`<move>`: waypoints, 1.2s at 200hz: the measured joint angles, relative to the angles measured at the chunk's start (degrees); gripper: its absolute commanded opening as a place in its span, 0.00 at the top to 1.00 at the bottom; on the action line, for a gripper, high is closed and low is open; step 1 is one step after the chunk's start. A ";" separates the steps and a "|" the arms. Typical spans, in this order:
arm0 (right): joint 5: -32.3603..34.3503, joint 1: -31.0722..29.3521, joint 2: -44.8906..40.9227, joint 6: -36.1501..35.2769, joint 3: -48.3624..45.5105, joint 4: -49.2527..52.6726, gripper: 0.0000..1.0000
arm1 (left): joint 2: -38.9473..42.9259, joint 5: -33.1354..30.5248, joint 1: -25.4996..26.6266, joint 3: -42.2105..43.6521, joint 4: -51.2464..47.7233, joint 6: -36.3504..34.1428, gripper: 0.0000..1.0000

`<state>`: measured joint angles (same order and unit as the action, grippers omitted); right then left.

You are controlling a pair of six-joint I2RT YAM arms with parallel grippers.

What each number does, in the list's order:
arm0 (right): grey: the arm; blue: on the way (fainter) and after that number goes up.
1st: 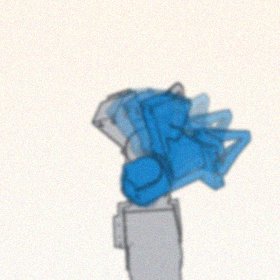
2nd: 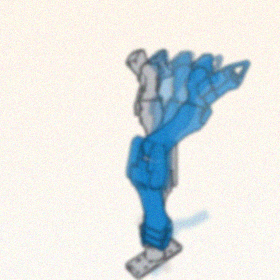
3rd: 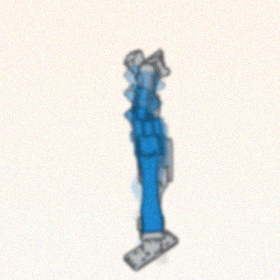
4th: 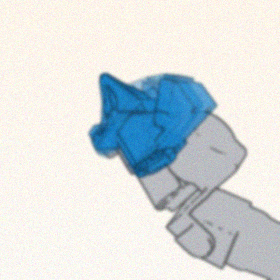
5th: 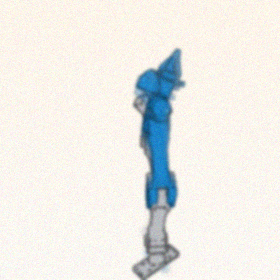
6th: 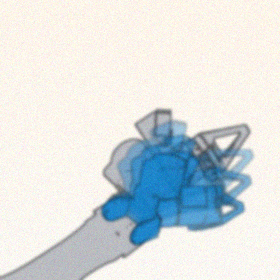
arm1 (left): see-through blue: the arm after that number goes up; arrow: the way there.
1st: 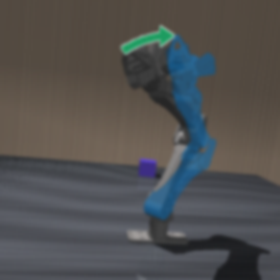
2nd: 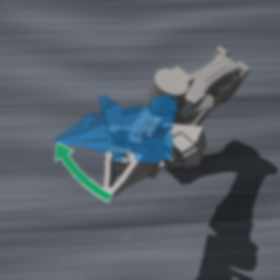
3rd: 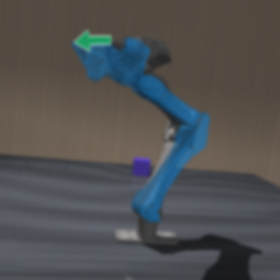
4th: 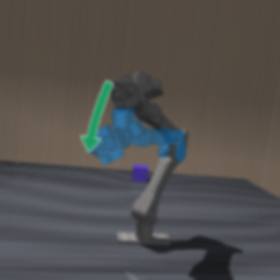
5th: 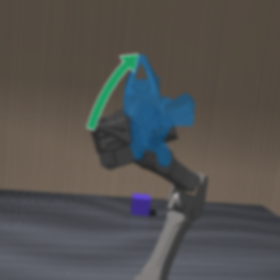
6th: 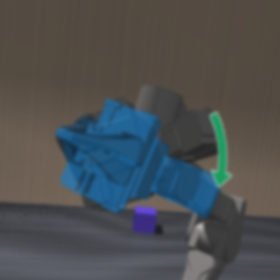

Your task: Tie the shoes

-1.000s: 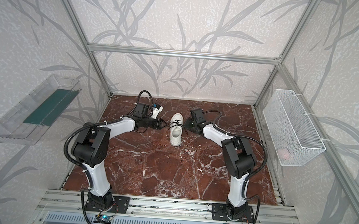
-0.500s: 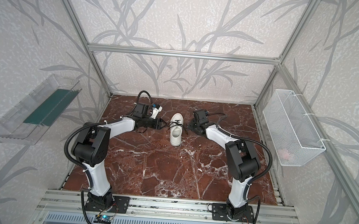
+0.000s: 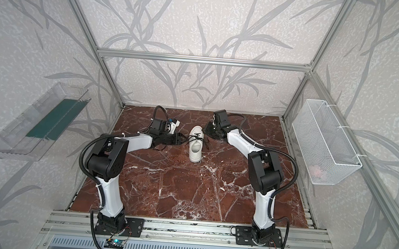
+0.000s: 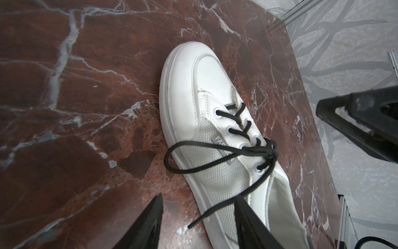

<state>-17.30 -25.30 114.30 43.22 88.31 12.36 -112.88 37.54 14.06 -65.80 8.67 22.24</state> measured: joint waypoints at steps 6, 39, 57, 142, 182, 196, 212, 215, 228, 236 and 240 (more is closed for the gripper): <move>-0.83 0.00 0.61 -0.20 0.72 0.33 0.63 | -0.48 0.13 0.00 0.00 0.87 0.96 0.47; -4.13 -0.31 3.08 -0.70 3.41 2.14 0.64 | -2.56 1.64 0.02 0.00 4.85 4.87 0.48; -5.35 -0.33 3.58 -0.70 3.85 2.78 0.64 | -3.06 2.10 0.02 0.00 6.16 6.34 0.48; -8.15 -0.63 4.92 -0.83 4.85 3.17 0.68 | -4.28 1.81 0.11 2.27 12.35 9.70 0.56; -8.41 -0.63 4.98 -1.29 4.87 3.41 0.69 | -4.09 1.81 0.24 2.25 11.41 4.44 0.56; -8.66 -0.63 5.09 -1.31 5.07 3.50 0.69 | -4.09 2.03 0.24 2.21 10.67 2.43 0.55; -8.81 -0.61 5.38 -1.36 5.68 3.76 0.70 | -4.09 2.58 0.24 1.64 9.16 0.26 0.56; -8.81 -0.63 5.42 -1.36 5.73 3.78 0.70 | -4.09 2.64 0.24 1.38 8.79 -0.11 0.56; -8.90 -0.61 5.42 -1.40 5.75 3.87 0.70 | -4.09 3.06 0.26 0.17 7.58 -1.81 0.56; -8.94 -0.61 5.46 -1.42 5.75 3.91 0.70 | -4.09 3.21 0.37 -0.66 7.15 -2.71 0.55; -8.96 -0.61 5.46 -1.46 5.75 3.96 0.70 | -4.11 3.34 0.39 -1.03 6.99 -3.10 0.55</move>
<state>-26.26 -25.91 119.77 41.76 94.06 16.32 -116.99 40.88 14.46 -66.83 15.66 19.14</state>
